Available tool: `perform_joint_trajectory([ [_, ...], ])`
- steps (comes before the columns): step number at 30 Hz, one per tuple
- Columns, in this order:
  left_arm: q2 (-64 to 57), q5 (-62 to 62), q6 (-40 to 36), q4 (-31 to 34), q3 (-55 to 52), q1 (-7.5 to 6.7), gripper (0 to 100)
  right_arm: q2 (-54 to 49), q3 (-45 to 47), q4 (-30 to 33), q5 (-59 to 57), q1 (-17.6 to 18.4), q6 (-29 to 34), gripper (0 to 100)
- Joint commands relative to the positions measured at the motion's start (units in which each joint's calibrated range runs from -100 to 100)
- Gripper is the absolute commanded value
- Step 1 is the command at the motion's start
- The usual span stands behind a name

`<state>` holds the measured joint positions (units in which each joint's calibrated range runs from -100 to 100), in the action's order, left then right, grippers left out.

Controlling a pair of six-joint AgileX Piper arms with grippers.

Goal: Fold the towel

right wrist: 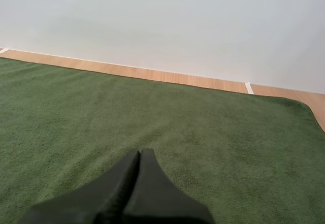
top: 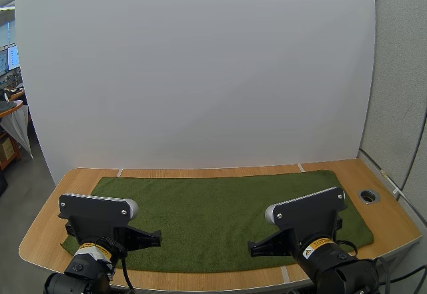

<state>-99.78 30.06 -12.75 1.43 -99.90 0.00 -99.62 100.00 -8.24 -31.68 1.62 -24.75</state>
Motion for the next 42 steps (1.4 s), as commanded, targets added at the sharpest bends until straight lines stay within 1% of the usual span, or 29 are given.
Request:
perform_joint_trajectory([
  [1,-0.2,-1.4,-0.3,-0.7,-0.1,0.0,0,-0.4,0.0,0.4,0.1,-0.2,-0.1,0],
  [25,-0.2,-1.4,-0.3,-0.7,-0.1,0.0,0,-0.4,0.0,-0.1,0.2,-0.2,-0.1,0],
  [28,-0.2,-1.4,-0.3,-0.7,-0.1,0.0,0,-0.4,0.0,1.2,3.3,-0.2,-0.1,0],
  [30,-0.2,-1.4,-0.3,-0.7,-0.1,0.0,0,-0.4,0.0,1.5,2.6,-0.2,-0.1,0],
  [32,-0.2,-1.4,-0.3,-0.7,-0.1,0.0,0,-0.4,-2.4,1.3,1.5,-0.2,-0.1,0],
  [36,-0.2,-1.4,-0.3,-0.7,-0.1,0.0,0,-0.4,-10.6,1.2,-1.0,-0.2,0.2,0],
  [39,-0.2,-1.4,-0.3,-0.7,-0.1,0.0,0,-0.4,-17.7,1.1,-5.6,-0.2,1.7,0],
  [42,-0.2,-1.4,-0.3,-0.7,-0.1,0.0,0,-0.4,-23.5,1.2,-13.8,-0.2,3.6,0],
])
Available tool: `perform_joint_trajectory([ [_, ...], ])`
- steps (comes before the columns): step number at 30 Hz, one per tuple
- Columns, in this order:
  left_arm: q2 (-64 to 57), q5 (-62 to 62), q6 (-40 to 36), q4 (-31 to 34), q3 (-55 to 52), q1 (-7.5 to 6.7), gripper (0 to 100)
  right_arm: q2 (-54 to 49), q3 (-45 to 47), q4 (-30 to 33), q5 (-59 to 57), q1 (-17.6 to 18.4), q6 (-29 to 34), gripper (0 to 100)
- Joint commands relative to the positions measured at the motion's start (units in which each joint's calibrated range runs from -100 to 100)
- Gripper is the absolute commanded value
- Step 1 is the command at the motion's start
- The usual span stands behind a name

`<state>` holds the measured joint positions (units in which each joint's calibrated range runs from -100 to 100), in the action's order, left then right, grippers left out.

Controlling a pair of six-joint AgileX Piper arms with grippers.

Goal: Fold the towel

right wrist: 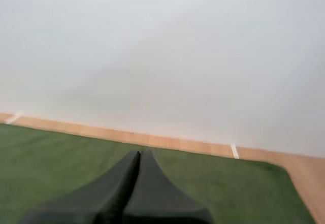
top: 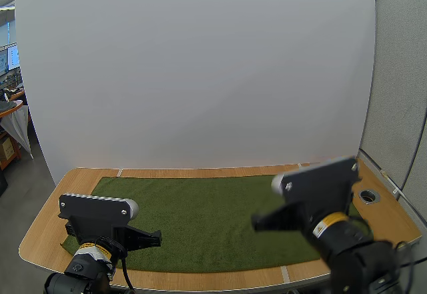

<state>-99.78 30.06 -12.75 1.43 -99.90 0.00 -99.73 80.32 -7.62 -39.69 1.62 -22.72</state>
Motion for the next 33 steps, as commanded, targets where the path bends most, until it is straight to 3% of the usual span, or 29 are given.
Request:
perform_joint_trajectory([
  [1,-0.2,-1.4,-0.3,-0.7,-0.1,0.0,0,-0.3,-5.5,0.6,-9.0,-0.2,1.9,0],
  [7,-0.2,-1.4,-0.3,-0.7,-0.1,0.0,0,-0.3,-8.8,2.9,-15.7,-1.4,4.7,0],
  [26,-0.2,-1.4,-0.3,-0.7,-0.1,0.0,0,-0.3,-8.8,4.5,-23.0,-17.3,4.8,0],
  [33,-0.2,-1.4,-0.3,-0.7,-0.1,0.0,0,-0.3,-8.8,4.5,-23.0,-18.5,4.9,0],
])
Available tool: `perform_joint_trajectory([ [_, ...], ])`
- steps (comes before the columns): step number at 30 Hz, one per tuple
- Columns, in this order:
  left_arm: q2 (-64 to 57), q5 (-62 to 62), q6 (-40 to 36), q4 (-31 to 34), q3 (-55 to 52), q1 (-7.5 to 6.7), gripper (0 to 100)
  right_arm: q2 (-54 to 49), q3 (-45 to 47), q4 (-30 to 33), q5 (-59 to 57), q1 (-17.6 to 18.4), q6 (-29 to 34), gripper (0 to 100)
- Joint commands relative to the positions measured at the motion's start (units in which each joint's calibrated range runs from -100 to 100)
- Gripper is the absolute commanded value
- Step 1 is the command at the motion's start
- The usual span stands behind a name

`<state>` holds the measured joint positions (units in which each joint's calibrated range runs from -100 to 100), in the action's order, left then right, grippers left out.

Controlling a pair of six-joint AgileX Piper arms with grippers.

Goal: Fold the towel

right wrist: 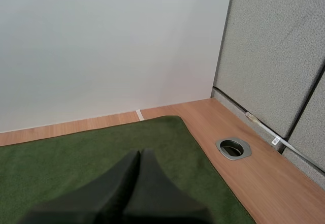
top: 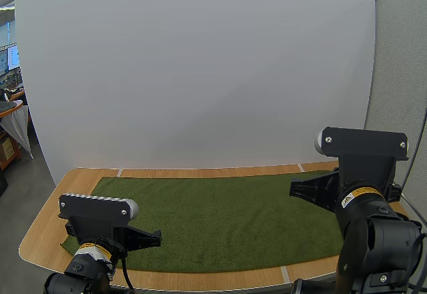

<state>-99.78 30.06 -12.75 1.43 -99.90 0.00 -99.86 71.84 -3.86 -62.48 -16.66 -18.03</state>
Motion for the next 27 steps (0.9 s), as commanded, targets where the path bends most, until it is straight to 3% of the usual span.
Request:
perform_joint_trajectory([
  [1,-0.2,-1.4,-0.3,-0.7,-0.1,0.0,0,-0.1,-0.4,0.6,0.0,-0.2,0.7,0],
  [3,-0.2,-1.4,-0.3,-0.7,-0.1,0.0,0,-0.1,-0.4,0.6,0.0,-0.2,3.5,16],
  [8,-0.2,-1.4,-0.3,-0.7,-0.1,0.0,0,-0.1,-0.4,0.6,0.5,-0.2,5.0,83],
  [10,-0.2,-1.4,-0.3,-0.7,-0.1,0.0,0,-0.1,-0.4,0.0,0.5,-0.2,5.0,100],
  [18,-0.2,-1.4,-0.3,-0.7,-0.1,0.0,0,-0.1,-0.4,-3.5,3.7,-0.2,5.0,100],
  [27,-0.2,-1.4,-0.3,-0.7,-0.1,0.0,0,-0.1,-0.4,2.1,9.3,-0.2,5.0,100],
])
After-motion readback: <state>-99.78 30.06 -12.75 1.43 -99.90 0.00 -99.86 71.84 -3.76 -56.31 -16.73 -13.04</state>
